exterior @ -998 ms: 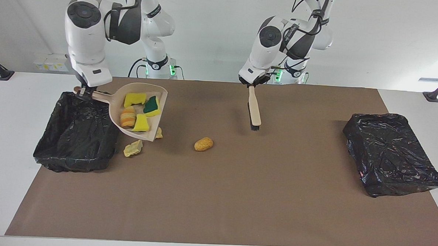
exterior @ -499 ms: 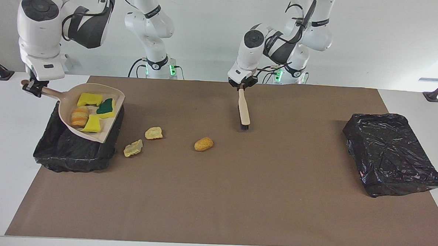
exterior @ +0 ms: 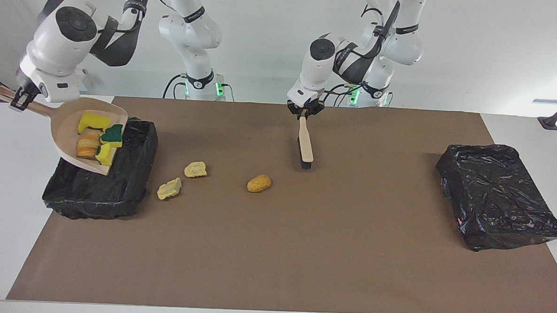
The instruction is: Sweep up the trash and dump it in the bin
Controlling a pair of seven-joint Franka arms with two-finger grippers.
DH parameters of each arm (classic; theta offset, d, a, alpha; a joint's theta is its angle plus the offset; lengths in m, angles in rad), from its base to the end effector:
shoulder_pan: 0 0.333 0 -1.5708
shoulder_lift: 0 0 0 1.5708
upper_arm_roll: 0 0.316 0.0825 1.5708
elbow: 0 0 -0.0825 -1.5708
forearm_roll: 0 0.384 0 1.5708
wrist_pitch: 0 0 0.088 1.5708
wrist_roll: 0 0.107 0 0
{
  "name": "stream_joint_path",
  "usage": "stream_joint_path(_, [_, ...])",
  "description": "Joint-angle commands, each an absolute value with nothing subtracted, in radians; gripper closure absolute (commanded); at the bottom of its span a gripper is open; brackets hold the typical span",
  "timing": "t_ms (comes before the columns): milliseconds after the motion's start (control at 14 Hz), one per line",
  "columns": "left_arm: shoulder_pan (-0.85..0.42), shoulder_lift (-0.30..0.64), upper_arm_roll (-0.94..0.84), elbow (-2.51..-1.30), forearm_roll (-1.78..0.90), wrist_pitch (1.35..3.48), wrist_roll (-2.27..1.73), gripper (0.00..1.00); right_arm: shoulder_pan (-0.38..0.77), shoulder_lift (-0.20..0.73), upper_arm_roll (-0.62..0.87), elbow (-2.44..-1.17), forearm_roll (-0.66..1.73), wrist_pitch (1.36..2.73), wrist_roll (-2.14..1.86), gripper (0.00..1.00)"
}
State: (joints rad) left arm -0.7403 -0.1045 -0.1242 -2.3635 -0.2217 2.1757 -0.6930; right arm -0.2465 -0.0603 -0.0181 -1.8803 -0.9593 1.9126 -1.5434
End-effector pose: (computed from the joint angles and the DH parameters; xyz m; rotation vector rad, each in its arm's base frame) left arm 0.3035 -0.3687 0.3620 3.0709 -0.0557 -0.2681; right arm 0.5260 -0.2033 0.5696 1.6711 1.6861 -0.8502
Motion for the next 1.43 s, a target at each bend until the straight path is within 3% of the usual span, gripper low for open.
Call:
stream_joint_path(0, [-0.753,-0.098,-0.107,-2.385,-0.209,2.221,-0.676,1.00,-0.307,-0.106,-0.009,-1.930,-1.035,1.942,-1.555,1.00])
stream_joint_path(428, [-0.753,-0.084,-0.107,-2.411,-0.209,2.221,-0.692,1.00,-0.307,-0.121,-0.009,-1.942,-1.176,1.934,-1.546,1.00])
stream_joint_path(499, [-0.752,-0.083,-0.107,-2.410,-0.209,2.221,-0.690,0.94,-0.301,-0.123,-0.008,-1.942,-1.218,1.928,-1.545,1.00])
stream_joint_path(570, [-0.750,-0.081,-0.107,-2.408,-0.209,2.221,-0.677,0.68,-0.299,-0.123,-0.005,-1.941,-1.244,1.928,-1.537,1.00])
stream_joint_path(642, [-0.746,-0.080,-0.106,-2.401,-0.209,2.211,-0.672,0.32,-0.299,-0.121,-0.002,-1.939,-1.264,1.927,-1.519,1.00])
stream_joint_path(713, [-0.735,-0.077,-0.104,-2.393,-0.209,2.203,-0.673,0.03,-0.299,-0.121,-0.002,-1.937,-1.269,1.927,-1.513,1.00])
stream_joint_path(784, [-0.715,-0.077,-0.104,-2.382,-0.209,2.197,-0.672,0.00,-0.301,-0.120,0.002,-1.934,-1.259,1.924,-1.506,1.00])
stream_joint_path(1355, [-0.528,-0.094,-0.095,-2.224,-0.181,2.151,-0.666,0.00,-0.230,-0.110,0.008,-1.919,-0.895,1.896,-1.485,1.00])
